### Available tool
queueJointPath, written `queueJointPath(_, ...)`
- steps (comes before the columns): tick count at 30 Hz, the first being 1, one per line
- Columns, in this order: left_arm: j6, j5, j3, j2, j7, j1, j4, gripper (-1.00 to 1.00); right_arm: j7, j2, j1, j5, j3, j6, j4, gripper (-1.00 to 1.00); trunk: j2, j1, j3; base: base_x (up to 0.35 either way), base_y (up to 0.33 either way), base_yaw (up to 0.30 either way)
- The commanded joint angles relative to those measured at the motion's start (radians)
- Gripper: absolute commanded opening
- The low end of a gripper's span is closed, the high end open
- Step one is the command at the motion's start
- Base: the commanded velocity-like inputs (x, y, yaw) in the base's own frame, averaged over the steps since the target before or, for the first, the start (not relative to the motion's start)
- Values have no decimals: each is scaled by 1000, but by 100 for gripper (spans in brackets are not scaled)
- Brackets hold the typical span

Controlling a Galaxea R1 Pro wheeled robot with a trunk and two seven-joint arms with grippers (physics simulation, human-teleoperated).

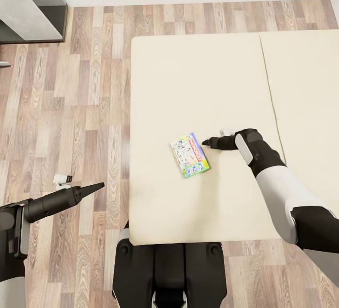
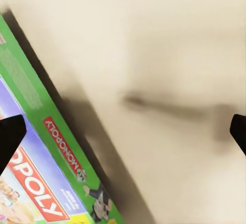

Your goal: Put all the toys in the child's room - the three board games (two on the bed and one on the table), the two jigsaw puzzles on the table, and the tennis ball on the table - inside the toy box on the table in the child's room.

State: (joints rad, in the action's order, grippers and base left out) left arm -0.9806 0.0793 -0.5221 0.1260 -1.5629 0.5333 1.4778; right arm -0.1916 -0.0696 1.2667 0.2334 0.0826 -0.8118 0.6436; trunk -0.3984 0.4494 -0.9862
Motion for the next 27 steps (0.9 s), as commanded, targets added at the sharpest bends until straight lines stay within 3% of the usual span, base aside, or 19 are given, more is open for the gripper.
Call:
queueJointPath(1, -10, 8, -1, 0, -8, 1, 1, 100, 0, 0, 0, 4, 5, -5, 1, 100, -2, 1, -1, 0, 0, 0)
queueJointPath(4, -10, 9, -1, 1, -8, 1, 1, 100, 0, 2, 0, 6, 5, -6, 1, 100, -2, 1, -1, 0, 0, 0)
queueJointPath(22, -10, 8, -14, 1, -8, 1, 1, 100, 0, 95, -2, 4, 5, -32, 1, 100, -2, 1, -1, 0, 0, 0)
queueJointPath(27, -10, 8, -15, 1, -8, 1, 1, 100, 0, 104, -3, 4, 6, -33, 1, 100, -2, 1, -1, 0, 0, 0)
